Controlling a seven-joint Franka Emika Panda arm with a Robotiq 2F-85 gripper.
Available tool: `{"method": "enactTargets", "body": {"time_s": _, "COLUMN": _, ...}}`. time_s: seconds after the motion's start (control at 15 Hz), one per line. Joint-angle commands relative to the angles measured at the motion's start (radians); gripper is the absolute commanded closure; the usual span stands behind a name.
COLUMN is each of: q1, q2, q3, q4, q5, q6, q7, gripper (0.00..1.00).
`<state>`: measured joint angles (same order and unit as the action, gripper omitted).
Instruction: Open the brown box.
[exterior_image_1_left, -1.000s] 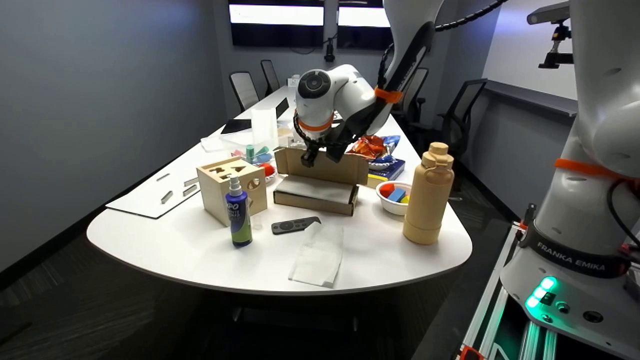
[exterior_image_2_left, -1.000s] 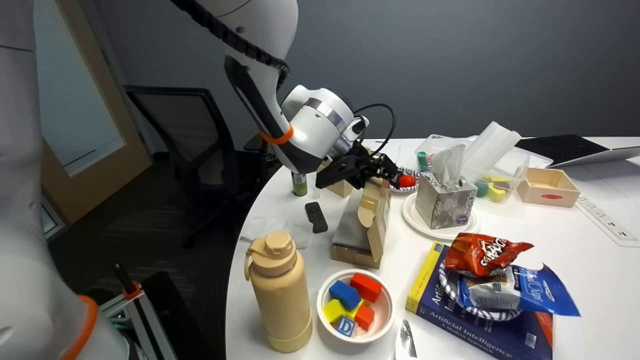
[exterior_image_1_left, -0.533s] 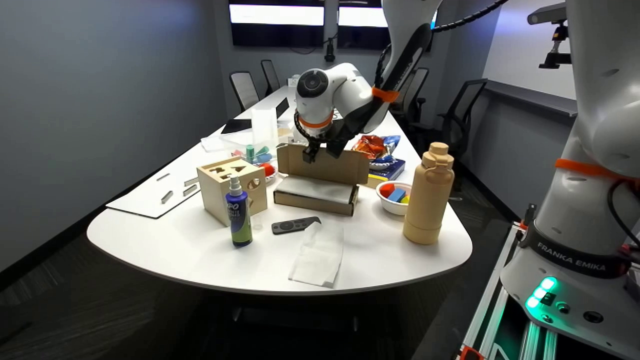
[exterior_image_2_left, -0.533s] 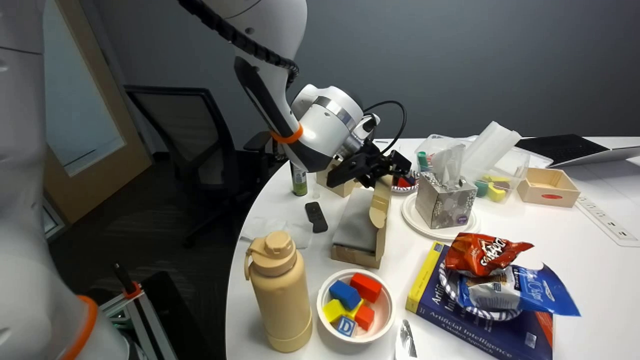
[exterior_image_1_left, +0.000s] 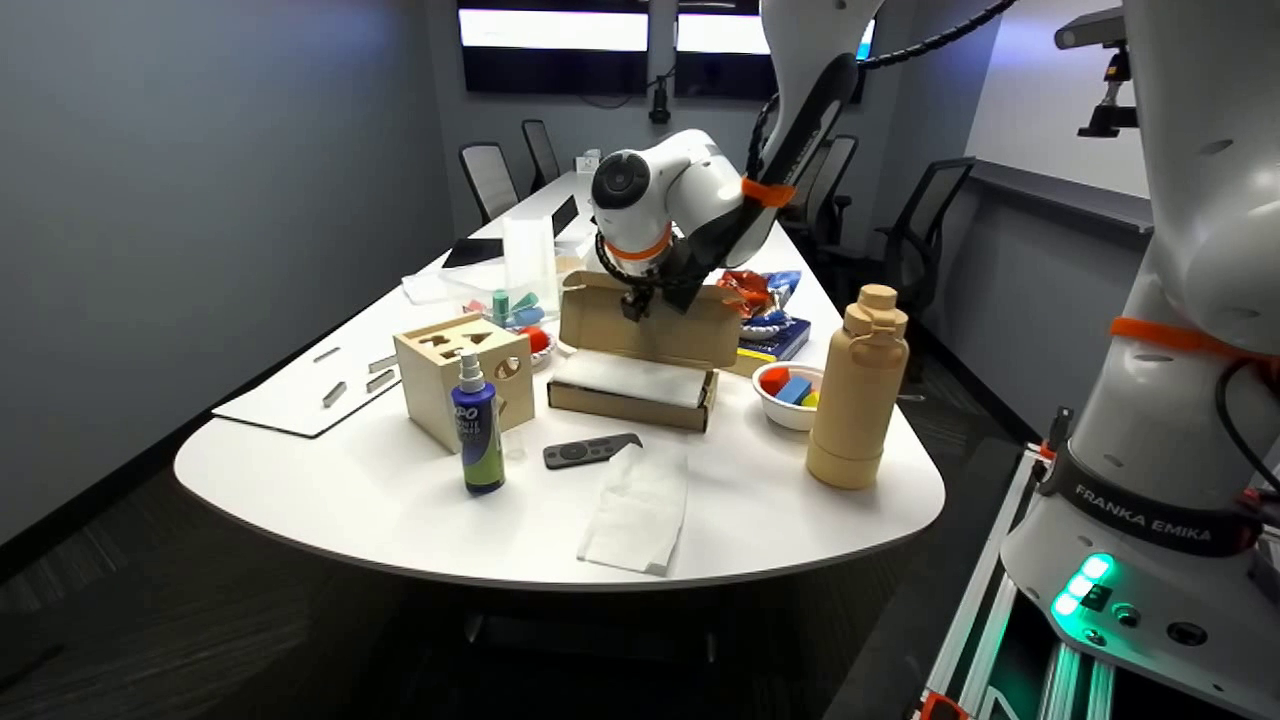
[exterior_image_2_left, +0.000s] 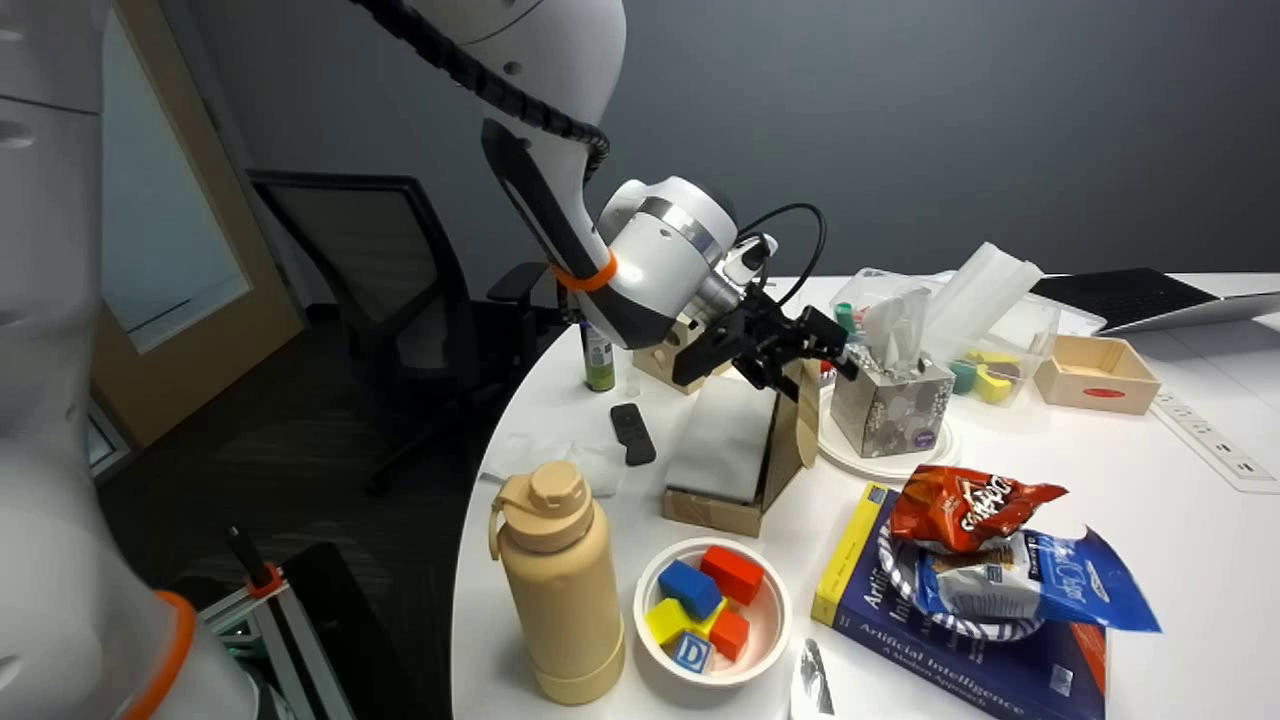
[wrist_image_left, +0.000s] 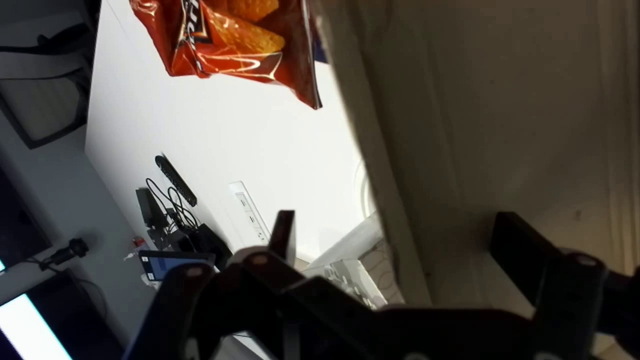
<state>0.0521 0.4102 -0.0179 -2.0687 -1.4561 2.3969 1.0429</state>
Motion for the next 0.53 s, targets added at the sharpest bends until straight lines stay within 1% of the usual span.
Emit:
{"method": "enactTargets", "body": {"time_s": 0.0, "q1": -0.008, "q2": 0.051, "q3": 0.002, "q4": 0.033, "q5": -0.025, "q6": -0.039, "q7": 0.026, "gripper": 0.00}}
{"method": "enactTargets", "body": {"time_s": 0.47, "q1": -0.027, "q2": 0.121, "q3": 0.017, "q4": 0.047, "q5": 0.033, "q6": -0.038, "q7": -0.024, "gripper": 0.00}}
